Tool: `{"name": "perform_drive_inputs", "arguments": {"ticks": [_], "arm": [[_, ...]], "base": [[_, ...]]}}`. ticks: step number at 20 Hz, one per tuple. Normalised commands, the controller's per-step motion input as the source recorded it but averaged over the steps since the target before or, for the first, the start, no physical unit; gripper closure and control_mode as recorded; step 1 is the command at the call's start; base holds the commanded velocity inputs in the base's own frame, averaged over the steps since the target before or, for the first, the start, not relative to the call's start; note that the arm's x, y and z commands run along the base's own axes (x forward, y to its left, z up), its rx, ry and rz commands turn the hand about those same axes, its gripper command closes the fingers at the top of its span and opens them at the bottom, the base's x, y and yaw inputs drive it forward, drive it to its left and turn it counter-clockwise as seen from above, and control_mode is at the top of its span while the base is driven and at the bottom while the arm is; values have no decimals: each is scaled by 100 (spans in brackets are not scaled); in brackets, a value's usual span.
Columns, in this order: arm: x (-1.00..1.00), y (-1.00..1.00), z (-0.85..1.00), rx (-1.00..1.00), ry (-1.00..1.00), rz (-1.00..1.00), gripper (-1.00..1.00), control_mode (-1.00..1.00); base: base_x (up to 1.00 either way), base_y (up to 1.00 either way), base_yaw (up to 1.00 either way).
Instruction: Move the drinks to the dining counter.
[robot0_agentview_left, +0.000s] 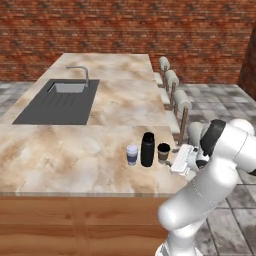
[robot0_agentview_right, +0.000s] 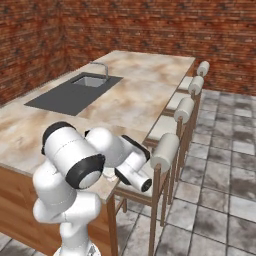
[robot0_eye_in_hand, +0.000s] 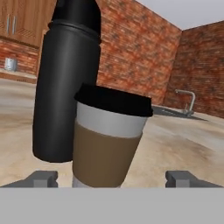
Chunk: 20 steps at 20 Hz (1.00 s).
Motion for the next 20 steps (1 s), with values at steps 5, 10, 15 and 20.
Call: {"name": "perform_drive_inputs", "arguments": {"ticks": [5, 10, 15, 20], "arm": [[-29, -10, 64, 0, 0, 0, -100, -100], [-32, 0, 100, 0, -1, 0, -100, -100], [-34, 0, 100, 0, -11, 2, -100, -100], [-33, 0, 100, -1, -11, 3, -100, -100]], "base": [[0, 0, 0], [0, 0, 0], [0, 0, 0], [0, 0, 0]]}}
